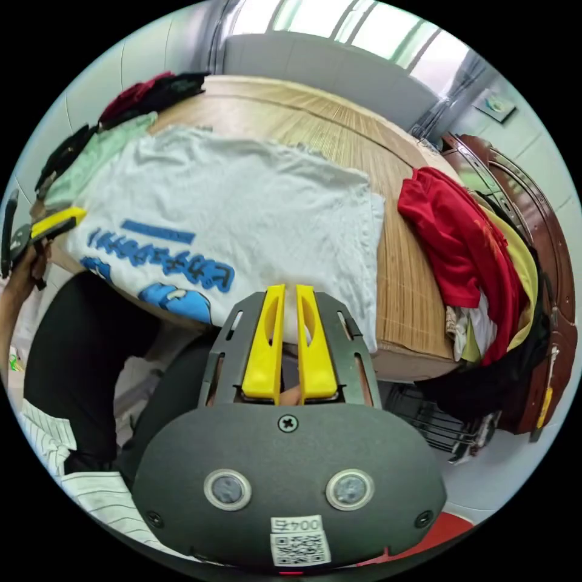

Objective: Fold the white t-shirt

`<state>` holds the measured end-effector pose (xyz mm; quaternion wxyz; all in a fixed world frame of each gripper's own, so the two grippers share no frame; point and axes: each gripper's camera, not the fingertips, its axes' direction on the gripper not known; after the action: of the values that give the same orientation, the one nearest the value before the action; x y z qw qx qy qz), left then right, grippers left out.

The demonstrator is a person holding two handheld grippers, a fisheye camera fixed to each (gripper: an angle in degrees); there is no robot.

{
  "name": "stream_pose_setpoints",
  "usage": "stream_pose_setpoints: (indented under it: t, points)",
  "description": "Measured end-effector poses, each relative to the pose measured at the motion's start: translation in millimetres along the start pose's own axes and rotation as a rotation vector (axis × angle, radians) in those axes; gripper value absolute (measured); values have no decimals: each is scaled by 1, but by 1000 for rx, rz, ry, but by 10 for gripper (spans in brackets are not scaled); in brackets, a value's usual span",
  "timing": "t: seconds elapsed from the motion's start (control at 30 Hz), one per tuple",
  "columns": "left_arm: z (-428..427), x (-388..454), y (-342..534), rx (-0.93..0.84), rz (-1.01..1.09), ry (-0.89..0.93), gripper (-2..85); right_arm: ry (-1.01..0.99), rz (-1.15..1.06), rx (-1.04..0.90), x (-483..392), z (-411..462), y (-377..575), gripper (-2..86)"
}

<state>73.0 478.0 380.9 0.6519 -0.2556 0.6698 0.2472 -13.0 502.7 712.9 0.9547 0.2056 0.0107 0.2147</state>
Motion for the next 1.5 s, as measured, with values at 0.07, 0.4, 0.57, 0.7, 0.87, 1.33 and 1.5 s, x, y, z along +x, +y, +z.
stream_pose_setpoints:
  t: [0.07,0.4,0.57,0.7,0.87,1.33,1.5]
  points:
    - [0,-1,2,22,-29,30,4,13,-26,-12,-33,28,7,46]
    - [1,19,-14,13,39,22,3,40,-132,-35,-120,82,17,38]
    - [-19,11,-27,20,-12,21,2,43,-190,43,-132,82,34,5]
    - [-54,-5,-57,158,-109,59,2,-46,-82,183,-126,52,25,-2]
    - [-18,-11,-109,91,-107,165,2,-79,-43,164,-139,42,-50,-6]
    - [50,-27,-90,-22,-90,194,2,-453,315,229,41,68,111,81]
    - [58,-41,-91,-20,-130,237,1,-249,-100,122,-13,72,128,114]
